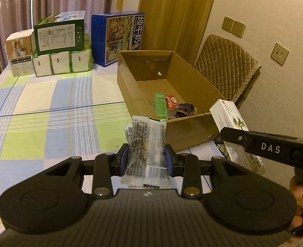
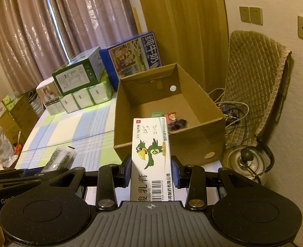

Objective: Organize objects
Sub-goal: 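Carry the medicine box and clear packet over the cardboard box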

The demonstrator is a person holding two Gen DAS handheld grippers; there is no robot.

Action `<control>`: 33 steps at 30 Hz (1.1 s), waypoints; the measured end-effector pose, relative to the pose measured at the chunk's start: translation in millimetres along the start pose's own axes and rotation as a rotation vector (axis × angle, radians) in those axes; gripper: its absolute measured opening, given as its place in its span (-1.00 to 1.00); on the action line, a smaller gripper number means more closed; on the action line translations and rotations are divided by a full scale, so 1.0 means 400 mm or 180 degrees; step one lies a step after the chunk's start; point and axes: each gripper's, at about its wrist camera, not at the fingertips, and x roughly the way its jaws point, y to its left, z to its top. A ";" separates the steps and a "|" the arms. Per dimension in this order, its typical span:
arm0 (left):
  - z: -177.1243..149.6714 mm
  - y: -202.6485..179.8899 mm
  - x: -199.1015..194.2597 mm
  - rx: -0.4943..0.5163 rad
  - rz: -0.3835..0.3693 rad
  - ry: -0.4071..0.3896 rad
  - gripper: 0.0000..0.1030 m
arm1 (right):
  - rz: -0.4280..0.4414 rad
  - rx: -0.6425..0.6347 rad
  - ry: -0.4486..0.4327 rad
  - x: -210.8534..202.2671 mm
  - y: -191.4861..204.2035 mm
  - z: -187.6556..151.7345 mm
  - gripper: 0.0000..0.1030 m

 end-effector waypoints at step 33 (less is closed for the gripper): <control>0.149 -0.082 0.074 0.0088 -0.0164 -0.0063 -0.40 | -0.0092 -0.0119 -0.0087 0.031 -0.064 0.135 -0.31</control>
